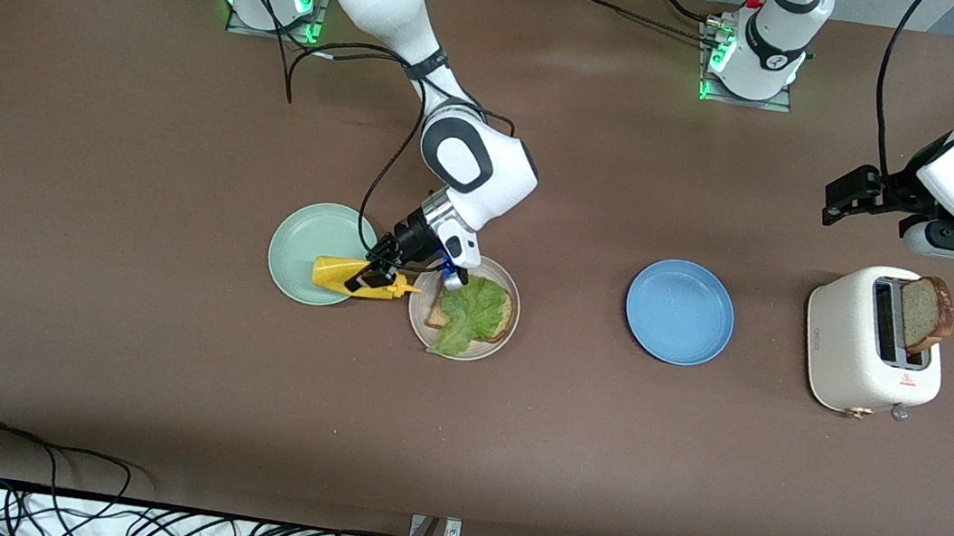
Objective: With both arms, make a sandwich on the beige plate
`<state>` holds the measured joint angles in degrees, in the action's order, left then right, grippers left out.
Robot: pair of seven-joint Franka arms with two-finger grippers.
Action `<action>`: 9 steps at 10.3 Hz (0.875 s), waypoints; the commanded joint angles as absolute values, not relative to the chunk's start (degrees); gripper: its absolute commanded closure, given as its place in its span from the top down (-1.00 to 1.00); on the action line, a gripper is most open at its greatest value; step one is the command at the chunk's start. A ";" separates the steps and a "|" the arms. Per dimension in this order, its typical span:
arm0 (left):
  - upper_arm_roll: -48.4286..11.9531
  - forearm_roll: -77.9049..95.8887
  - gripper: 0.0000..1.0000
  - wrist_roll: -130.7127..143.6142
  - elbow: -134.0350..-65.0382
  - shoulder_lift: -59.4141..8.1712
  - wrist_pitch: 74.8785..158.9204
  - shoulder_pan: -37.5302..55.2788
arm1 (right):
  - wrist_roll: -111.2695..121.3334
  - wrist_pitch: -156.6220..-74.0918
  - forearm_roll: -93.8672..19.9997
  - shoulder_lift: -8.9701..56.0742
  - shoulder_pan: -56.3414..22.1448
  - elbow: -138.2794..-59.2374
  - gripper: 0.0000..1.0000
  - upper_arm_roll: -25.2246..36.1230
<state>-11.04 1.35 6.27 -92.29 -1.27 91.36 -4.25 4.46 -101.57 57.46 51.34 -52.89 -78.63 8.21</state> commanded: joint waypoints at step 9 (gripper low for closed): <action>-11.25 0.70 1.00 5.01 -90.88 -1.67 90.18 -4.83 | 43.91 -99.58 25.82 34.56 -31.33 -67.51 -1.00 9.67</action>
<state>-11.02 1.34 6.26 -92.29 -1.26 91.30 -4.38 38.72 -99.49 32.53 37.37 -36.18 -68.03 10.88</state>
